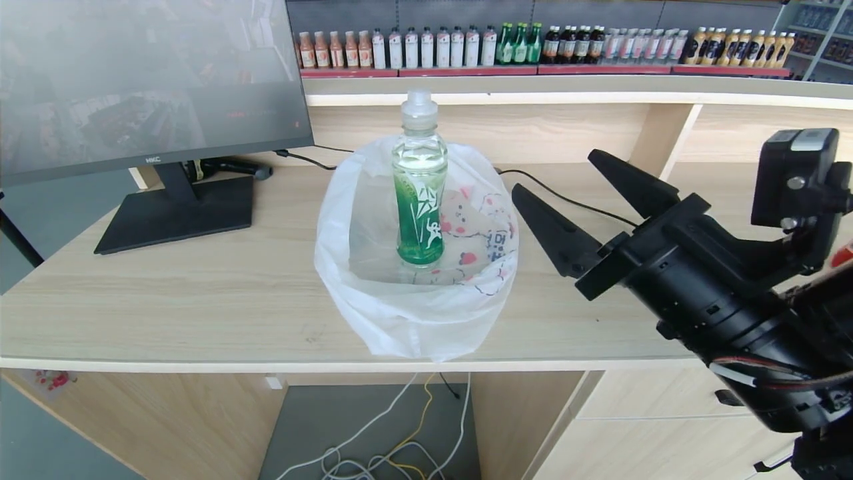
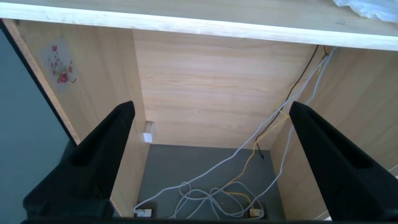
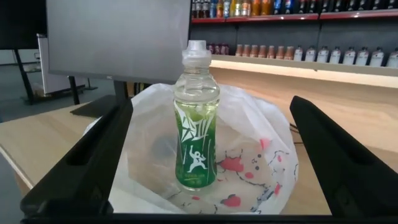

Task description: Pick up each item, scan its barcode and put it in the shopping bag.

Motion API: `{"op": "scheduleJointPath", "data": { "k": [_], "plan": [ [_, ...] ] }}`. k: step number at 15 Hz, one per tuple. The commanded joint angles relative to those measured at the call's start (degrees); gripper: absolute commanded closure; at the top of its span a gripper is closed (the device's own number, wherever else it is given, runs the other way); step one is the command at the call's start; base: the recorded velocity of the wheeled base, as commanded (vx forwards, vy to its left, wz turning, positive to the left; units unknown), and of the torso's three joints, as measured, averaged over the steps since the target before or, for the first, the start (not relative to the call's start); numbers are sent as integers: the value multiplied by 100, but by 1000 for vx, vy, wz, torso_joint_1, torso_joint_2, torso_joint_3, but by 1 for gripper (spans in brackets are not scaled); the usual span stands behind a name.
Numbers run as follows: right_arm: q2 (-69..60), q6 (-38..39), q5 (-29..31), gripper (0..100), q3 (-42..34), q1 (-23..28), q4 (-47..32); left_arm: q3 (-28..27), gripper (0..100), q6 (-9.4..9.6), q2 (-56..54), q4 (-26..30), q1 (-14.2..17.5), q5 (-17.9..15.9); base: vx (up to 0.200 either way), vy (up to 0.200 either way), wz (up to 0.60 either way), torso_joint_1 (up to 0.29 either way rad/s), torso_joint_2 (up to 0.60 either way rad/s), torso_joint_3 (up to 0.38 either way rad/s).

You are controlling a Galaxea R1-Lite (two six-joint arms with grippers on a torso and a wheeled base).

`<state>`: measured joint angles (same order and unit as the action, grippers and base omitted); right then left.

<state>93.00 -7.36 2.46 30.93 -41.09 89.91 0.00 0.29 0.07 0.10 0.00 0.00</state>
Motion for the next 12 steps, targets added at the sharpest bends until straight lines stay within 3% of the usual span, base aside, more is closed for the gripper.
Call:
{"op": "scheduleJointPath", "data": {
  "k": [1, 4, 6, 9, 12],
  "plan": [
    [-538, 165, 132, 0, -298, 5, 9, 0, 0, 15, 1, -1, 0, 0, 0, 0, 0, 0, 0, 0],
    [-1179, 446, 325, 0, -1273, 154, 9, 0, 0, -20, 1, -1, 0, 0, 0, 0, 0, 0, 0, 0],
    [-1223, 429, 325, 0, -1300, 277, 9, 0, 0, -47, 1, -1, 0, 0, 0, 0, 0, 0, 0, 0],
    [-1452, 332, 316, 0, -1511, 576, 9, 0, 0, -56, 1, -1, 0, 0, -200, 0, 0, 12, -2, 4],
    [-1610, 262, 316, 0, -1730, 629, 9, 0, 0, -56, 1, -1, 0, 0, 0, 0, 0, 0, 0, 0]
  ]
}}
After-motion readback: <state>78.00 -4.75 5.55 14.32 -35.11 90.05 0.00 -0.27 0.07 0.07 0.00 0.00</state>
